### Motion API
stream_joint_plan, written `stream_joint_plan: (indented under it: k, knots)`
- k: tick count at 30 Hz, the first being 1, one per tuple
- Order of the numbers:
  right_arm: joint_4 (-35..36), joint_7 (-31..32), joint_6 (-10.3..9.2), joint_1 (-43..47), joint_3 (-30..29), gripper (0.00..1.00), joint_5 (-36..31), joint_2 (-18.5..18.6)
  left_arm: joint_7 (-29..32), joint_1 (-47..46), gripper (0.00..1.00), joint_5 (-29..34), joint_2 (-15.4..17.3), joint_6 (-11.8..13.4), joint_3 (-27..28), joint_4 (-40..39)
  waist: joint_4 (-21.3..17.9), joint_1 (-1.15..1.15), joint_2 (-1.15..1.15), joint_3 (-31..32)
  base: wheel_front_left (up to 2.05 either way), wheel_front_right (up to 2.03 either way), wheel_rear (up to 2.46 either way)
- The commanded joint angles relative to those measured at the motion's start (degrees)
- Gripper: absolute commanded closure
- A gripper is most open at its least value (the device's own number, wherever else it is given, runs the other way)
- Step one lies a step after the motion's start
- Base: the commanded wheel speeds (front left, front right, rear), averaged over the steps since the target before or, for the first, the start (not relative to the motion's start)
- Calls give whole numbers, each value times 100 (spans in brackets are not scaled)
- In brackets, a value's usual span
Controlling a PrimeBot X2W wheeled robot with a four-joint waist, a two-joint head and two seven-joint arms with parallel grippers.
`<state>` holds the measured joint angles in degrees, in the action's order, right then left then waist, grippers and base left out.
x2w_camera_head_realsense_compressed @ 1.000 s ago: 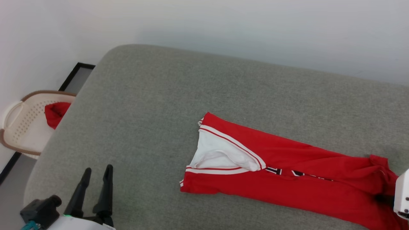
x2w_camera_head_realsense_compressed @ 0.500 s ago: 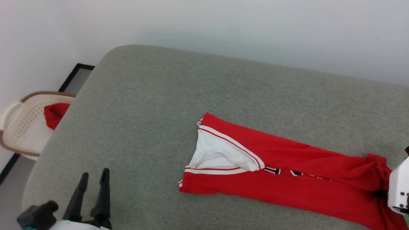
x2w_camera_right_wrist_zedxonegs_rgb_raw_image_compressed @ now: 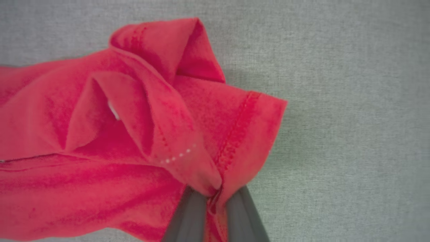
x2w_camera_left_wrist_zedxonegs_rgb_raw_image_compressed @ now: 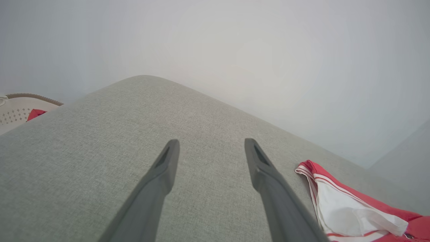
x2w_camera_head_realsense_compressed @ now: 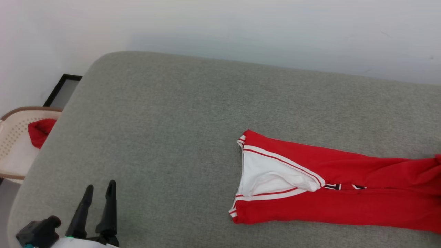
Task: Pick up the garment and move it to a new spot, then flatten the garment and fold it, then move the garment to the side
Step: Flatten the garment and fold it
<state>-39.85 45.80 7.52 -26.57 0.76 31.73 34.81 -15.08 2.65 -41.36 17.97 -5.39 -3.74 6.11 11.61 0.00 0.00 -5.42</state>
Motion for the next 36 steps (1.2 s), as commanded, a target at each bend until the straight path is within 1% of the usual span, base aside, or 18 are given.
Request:
stream_joint_plan:
  k: [1, 2, 6, 8, 10, 14, 15, 19, 21, 22, 23, 28, 32, 36]
  knots:
    - [-28, -59, -6, -121, 84, 100, 18, 33, -3, -11, 0, -20, 17, -19, 5, 10, -51, 0, 0, 17, 0, 0, 0]
    - [-28, -62, -6, -152, 140, 100, 51, 56, -2, -2, 0, -30, 24, -17, 14, 18, -74, 0, 0, 29, 0, 0, 0]
    - [283, 26, -6, -245, 470, 100, 310, -92, 11, 102, 0, -86, 25, 33, 63, 41, -185, 0, 0, 122, 0, 0, 0]
    - [555, 96, -6, -244, 632, 100, 547, -203, 19, 132, 0, -105, 16, 43, 70, 39, -217, 0, 0, 180, 0, 0, 0]
    - [872, 168, -6, -182, 803, 100, 562, -309, 33, 163, 0, -136, 7, 74, 70, 32, -238, 0, 0, 247, 0, 0, 0]
    - [1399, 320, -6, -68, 1018, 100, 805, -590, 82, 205, 0, -156, -7, 88, 33, 12, -192, 0, 0, 362, 0, 0, 0]
    - [1399, 320, -6, -68, 1018, 100, 805, -590, 82, 205, 0, -156, -7, 88, 33, 12, -192, 0, 0, 362, 0, 0, 0]
    - [1780, 439, -6, -3, 1182, 100, 877, -964, 127, 203, 0, -188, 2, 92, 3, -4, -75, 0, 0, 444, 0, 0, 0]
    - [1980, 441, -5, 4, 1313, 100, 807, -1280, 155, 179, 0, -195, 9, 93, -21, 8, 57, 0, 0, 490, 0, 0, 0]
    - [1980, 441, -5, 4, 1313, 100, 807, -1280, 155, 179, 0, -195, 9, 93, -21, 8, 57, 0, 0, 490, 0, 0, 0]
    - [2041, 417, -5, 3, 1402, 100, 735, -1508, 166, 152, 0, -207, -11, 90, -41, 26, 163, 0, 0, 511, 0, 0, 0]
    - [1942, 346, -5, -75, 1624, 100, 535, -1981, 208, 56, 0, -178, -54, 52, -170, 88, 450, 0, 0, 520, 0, 0, 0]
    - [1808, 242, -5, -147, 1722, 100, 405, -2180, 209, -17, 0, -159, -82, 37, -242, 137, 638, 0, 0, 510, 0, 0, 0]
    - [1507, 90, -5, -237, 1790, 100, 247, -2359, 203, -85, 0, -165, -116, 6, -322, 217, 794, 0, 0, 485, 0, 0, 0]
